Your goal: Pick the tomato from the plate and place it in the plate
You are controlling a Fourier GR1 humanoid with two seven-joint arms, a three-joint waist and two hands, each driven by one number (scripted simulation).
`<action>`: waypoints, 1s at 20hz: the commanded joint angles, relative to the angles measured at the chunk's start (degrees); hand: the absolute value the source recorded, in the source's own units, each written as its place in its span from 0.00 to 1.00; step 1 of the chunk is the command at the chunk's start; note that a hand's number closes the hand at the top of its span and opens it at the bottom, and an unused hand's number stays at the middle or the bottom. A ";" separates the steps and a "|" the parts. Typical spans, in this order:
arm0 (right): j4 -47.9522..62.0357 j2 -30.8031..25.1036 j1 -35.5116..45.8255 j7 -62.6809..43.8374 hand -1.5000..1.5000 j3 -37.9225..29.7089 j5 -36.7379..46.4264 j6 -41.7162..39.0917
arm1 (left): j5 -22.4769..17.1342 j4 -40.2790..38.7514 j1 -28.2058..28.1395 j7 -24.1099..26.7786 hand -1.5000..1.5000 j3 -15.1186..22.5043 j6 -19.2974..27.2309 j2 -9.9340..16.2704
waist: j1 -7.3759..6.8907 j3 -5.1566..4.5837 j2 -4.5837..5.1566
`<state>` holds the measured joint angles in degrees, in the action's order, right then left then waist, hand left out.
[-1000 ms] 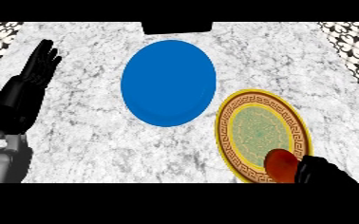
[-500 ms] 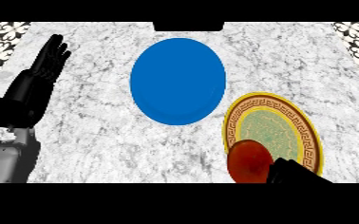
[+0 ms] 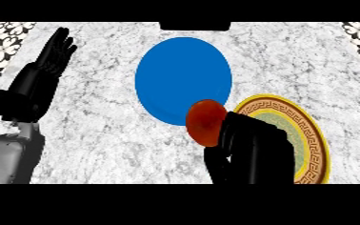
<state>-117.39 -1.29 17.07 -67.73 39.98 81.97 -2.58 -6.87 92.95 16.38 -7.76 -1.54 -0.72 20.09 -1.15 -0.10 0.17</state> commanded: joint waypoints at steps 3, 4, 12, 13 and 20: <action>12.87 1.24 13.52 -11.30 1.00 -5.72 -9.44 6.53 | -0.18 -2.22 2.38 0.38 0.50 0.16 -1.34 -0.29 | -0.65 0.04 0.26; 16.30 1.25 14.68 -8.48 1.00 -8.98 -12.01 7.54 | 1.61 -2.06 2.03 0.05 0.50 0.97 1.12 -1.78 | -0.82 0.07 0.38; 38.84 1.27 26.82 -6.12 1.00 -14.93 -18.55 16.41 | 1.60 -3.04 3.42 0.97 0.50 1.13 -0.41 -1.74 | -1.84 0.06 0.69; 41.55 1.27 27.91 -5.16 1.00 -16.05 -19.51 16.97 | 1.94 -1.47 2.17 0.31 0.50 2.18 0.03 -2.62 | -1.99 0.08 0.56; 63.25 1.27 36.20 4.16 1.00 -21.37 -26.86 21.73 | 1.21 -1.30 3.64 -0.39 0.50 1.11 -1.09 -1.83 | -2.86 0.11 0.93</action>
<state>-65.57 -0.38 48.29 -61.88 21.52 59.70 13.77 -5.81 91.02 18.96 -7.06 -0.77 -1.93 18.58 -3.41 -0.02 0.87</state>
